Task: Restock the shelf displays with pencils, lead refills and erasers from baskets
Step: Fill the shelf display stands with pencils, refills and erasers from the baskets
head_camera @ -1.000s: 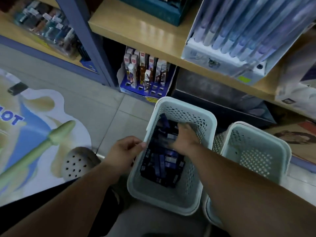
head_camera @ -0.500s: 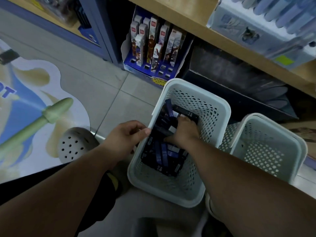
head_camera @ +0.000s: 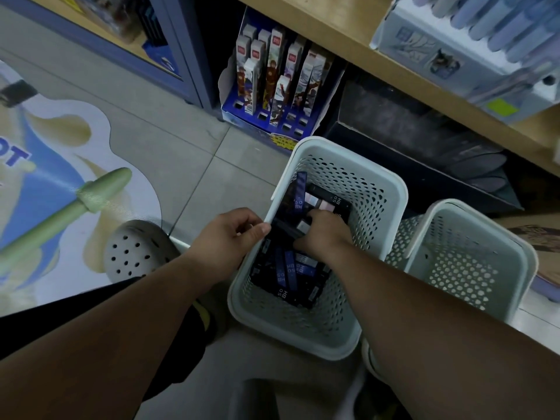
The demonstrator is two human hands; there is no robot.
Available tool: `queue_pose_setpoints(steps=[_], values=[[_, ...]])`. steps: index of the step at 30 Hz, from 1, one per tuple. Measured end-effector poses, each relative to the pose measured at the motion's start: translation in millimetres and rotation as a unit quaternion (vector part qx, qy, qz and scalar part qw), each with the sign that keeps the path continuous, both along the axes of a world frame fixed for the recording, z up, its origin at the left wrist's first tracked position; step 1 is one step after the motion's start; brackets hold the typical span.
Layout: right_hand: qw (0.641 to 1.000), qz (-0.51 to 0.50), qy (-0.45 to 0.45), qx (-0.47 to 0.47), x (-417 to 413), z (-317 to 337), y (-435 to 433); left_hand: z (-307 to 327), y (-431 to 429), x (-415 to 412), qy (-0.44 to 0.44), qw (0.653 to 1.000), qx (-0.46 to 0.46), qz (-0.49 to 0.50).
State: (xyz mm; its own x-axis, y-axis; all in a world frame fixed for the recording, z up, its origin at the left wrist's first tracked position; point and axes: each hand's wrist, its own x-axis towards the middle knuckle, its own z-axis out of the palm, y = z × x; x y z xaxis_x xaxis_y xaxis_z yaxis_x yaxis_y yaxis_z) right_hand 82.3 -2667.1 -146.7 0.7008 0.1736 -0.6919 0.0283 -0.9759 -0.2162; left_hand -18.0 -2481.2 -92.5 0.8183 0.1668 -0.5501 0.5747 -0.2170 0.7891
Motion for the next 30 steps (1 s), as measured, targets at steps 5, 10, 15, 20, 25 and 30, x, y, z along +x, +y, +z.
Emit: queue_pose_setpoints(steps=[5, 10, 15, 20, 25, 30], values=[[0.997, 0.040, 0.060, 0.003, -5, 0, 3, -1, -1, -1, -0.003, 1.000, 0.010, 0.001], [0.998, 0.016, 0.058, 0.022, -18, -8, 4, -2, -2, -1, -0.010, 1.000, 0.011, -0.001], [0.998, 0.002, 0.058, 0.020, -15, -5, 5, -5, -1, -3, -0.017, 1.000, -0.001, 0.005], [0.996, -0.057, 0.062, 0.041, -11, 4, 1, -4, -2, -2, -0.017, 1.000, 0.013, 0.002], [0.969, -0.188, 0.080, 0.137, -14, 25, -6, -3, 1, 0, -0.002, 1.000, 0.015, -0.005], [0.901, -0.331, 0.128, 0.250, -20, 58, -19, 8, 3, 10, 0.013, 0.998, 0.063, -0.004]])
